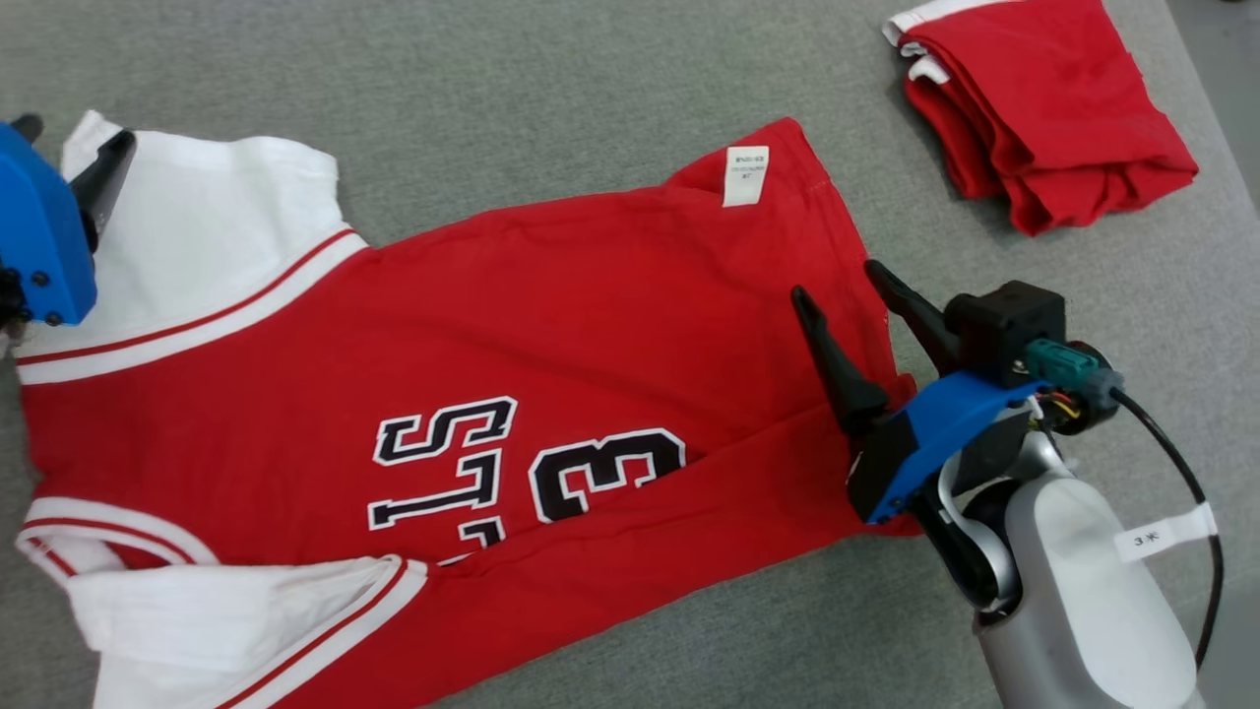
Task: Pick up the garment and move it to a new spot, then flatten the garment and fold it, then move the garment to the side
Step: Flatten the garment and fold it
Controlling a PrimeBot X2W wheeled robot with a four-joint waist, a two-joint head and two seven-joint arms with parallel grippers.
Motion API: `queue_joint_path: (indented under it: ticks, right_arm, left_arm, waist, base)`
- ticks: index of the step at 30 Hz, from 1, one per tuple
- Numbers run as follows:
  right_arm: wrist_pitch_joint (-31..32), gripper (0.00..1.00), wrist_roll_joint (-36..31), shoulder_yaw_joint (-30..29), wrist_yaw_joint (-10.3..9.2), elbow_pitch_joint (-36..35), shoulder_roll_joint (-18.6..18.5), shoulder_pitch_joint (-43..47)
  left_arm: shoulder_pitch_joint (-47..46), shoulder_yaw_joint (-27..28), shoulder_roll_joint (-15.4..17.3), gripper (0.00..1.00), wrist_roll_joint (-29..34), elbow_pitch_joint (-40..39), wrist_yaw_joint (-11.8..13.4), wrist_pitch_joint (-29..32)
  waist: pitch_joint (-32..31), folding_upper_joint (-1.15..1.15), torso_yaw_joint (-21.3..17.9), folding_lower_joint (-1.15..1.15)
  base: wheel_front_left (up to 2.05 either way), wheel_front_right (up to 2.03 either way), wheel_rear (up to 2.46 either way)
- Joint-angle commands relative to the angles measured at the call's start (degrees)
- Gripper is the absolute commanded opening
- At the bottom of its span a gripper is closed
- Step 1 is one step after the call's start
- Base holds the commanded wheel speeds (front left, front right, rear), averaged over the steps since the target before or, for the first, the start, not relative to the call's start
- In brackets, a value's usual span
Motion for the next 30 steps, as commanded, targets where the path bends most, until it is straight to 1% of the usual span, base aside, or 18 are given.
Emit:
queue_joint_path:
  ticks: [1,5,8,11,12,13,14,15,18,22,28,30]
  right_arm:
    - [0.31,1.0,0.26,0.97,0.0,0.46,-0.34,-1.57]
    - [0.23,1.0,0.73,2.5,0.0,1.32,-0.61,-2.88]
    - [-0.04,1.0,1.13,3.3,0.0,1.67,-0.62,-3.59]
    - [-0.18,1.0,1.42,3.91,0.0,1.95,-0.76,-4.13]
    - [-0.28,1.0,1.57,3.98,0.0,2.04,-0.88,-4.36]
    - [-0.37,1.0,1.52,4.0,0.0,2.21,-1.1,-4.68]
    - [-0.45,1.0,1.41,3.81,0.0,2.33,-1.27,-5.09]
    - [-0.49,1.0,1.19,3.63,0.0,2.49,-1.42,-5.46]
    - [0.26,1.0,0.19,3.02,0.0,3.63,-2.07,-7.04]
    - [1.98,1.0,-0.59,1.71,0.0,6.38,-3.19,-10.78]
    - [5.22,1.0,-1.78,-2.92,0.0,13.22,-5.34,-17.26]
    - [6.51,1.0,-2.36,-4.05,0.0,15.77,-5.56,-18.87]
  left_arm:
    - [-1.26,-0.52,0.93,1.0,0.12,1.37,-0.21,1.64]
    - [-2.31,-0.75,1.18,1.0,0.07,4.0,0.76,3.65]
    - [-2.54,-1.39,1.14,1.0,0.18,5.68,0.94,4.83]
    - [-2.51,-1.98,0.77,1.0,0.01,6.22,0.52,5.14]
    - [-2.65,-2.09,0.48,0.84,-0.21,6.2,0.34,5.05]
    - [-2.89,-2.16,0.07,0.46,-0.33,6.09,0.13,4.54]
    - [-3.11,-2.25,-0.27,0.25,-0.38,6.21,0.04,4.17]
    - [-3.29,-2.53,-0.39,0.0,-0.22,6.33,-0.13,3.94]
    - [-3.79,-3.34,-1.13,0.0,0.11,6.65,-0.66,2.09]
    - [-4.58,-3.68,-2.52,0.0,-0.08,6.74,-1.41,-1.92]
    - [-5.48,-4.97,-3.99,0.0,-0.66,4.88,-2.17,-7.45]
    - [-5.45,-5.46,-4.19,0.0,-0.98,3.82,-2.29,-8.77]
  waist:
    - [0.63,0.0,-0.7,-0.02]
    - [1.59,0.0,-1.85,-0.02]
    - [1.94,0.0,-2.36,-0.02]
    - [2.19,0.0,-2.55,-0.02]
    - [2.23,0.0,-2.51,-0.02]
    - [2.25,0.0,-2.42,-0.02]
    - [2.21,0.0,-2.22,-0.02]
    - [2.12,0.0,-2.0,-0.02]
    - [1.71,0.0,-1.07,-0.02]
    - [1.07,0.0,0.91,-0.02]
    - [0.48,0.0,4.69,-0.02]
    - [0.51,0.0,5.99,-0.02]
  base:
    - [0.0,0.0,0.0]
    - [0.0,0.0,0.0]
    - [0.0,0.0,0.0]
    - [0.0,0.0,0.0]
    - [0.0,0.0,0.0]
    - [0.0,0.0,0.0]
    - [0.0,0.0,0.0]
    - [0.0,0.0,0.0]
    - [0.0,0.0,0.0]
    - [0.0,0.0,0.0]
    - [0.0,0.0,0.0]
    - [0.0,0.0,0.0]
